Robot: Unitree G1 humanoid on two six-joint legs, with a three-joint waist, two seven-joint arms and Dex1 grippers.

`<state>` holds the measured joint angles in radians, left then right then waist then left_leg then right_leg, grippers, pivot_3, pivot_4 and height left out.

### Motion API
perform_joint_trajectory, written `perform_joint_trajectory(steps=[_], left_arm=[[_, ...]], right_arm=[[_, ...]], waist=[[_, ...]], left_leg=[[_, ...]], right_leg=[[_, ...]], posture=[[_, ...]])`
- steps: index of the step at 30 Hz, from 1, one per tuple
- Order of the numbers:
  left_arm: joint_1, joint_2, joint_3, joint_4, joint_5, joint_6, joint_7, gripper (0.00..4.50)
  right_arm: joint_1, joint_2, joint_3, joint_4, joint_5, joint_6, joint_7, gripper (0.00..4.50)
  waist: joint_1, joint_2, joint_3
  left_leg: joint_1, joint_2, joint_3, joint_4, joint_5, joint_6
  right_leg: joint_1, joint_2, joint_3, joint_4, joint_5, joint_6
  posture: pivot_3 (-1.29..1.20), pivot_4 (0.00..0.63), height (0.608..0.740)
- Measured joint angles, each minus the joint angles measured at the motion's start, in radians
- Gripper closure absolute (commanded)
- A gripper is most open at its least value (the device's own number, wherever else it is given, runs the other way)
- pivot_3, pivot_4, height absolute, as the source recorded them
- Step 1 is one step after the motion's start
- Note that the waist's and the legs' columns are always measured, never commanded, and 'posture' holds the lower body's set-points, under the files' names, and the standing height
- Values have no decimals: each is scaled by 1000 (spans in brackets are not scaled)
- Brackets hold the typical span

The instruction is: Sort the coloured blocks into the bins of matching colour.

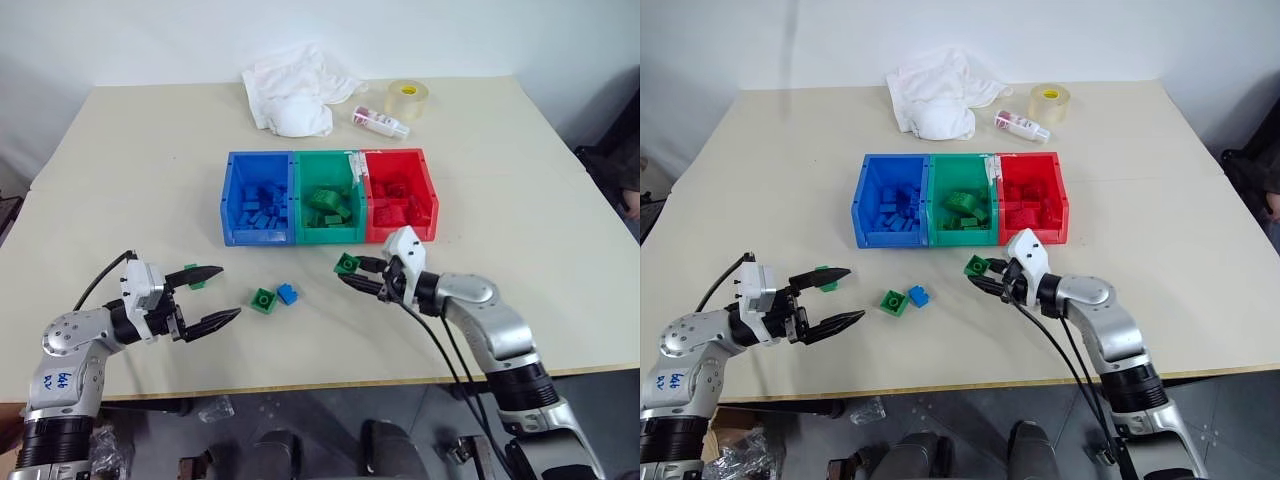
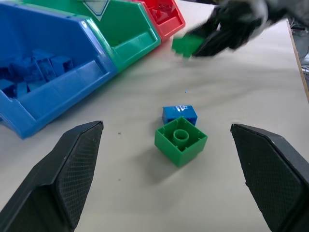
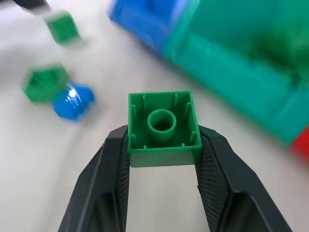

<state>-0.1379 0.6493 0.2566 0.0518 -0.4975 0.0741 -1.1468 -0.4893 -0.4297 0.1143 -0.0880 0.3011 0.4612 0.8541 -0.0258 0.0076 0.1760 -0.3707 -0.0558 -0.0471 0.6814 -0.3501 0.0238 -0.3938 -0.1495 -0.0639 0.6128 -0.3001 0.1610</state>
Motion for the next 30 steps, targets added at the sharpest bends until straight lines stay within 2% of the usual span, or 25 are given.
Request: perform_joint_trajectory(steps=[2,8,14,17,22,30], left_arm=[[-4,-1,-1,3,0,-1,0,0],[-9,-13,-13,2,1,-5,8,0],[17,-16,-12,-9,3,-5,44,0],[36,-17,-12,-16,3,11,74,0],[58,-15,-11,-67,-4,66,116,0],[74,-4,14,-112,-12,159,199,0]], right_arm=[[-68,-12,-5,13,-3,1,1,3018],[-367,16,-1,276,-61,-81,7,3018],[-532,91,50,648,-164,-241,9,892],[-573,92,51,726,-191,-305,13,15],[-554,73,48,696,-194,-316,72,15],[-286,-129,30,328,-30,-211,388,15]], waist=[[-1,0,0],[-6,0,0],[-10,0,0],[-10,0,0],[-10,1,0],[0,0,0]], left_leg=[[0,0,0,0,0,0],[0,0,0,-3,0,0],[0,-1,0,-2,0,0],[0,-1,-1,-2,0,0],[0,-1,-1,-2,0,0],[-1,0,-1,-1,0,0]], right_leg=[[0,0,0,0,0,0],[-2,0,0,1,0,0],[-3,-1,0,3,0,-1],[-3,0,-1,4,0,-1],[-3,0,-1,4,0,-1],[-2,0,0,2,0,-1]], posture=[[0,150,740],[0,150,740],[0,150,740],[0,150,740],[0,150,740],[0,150,740]])
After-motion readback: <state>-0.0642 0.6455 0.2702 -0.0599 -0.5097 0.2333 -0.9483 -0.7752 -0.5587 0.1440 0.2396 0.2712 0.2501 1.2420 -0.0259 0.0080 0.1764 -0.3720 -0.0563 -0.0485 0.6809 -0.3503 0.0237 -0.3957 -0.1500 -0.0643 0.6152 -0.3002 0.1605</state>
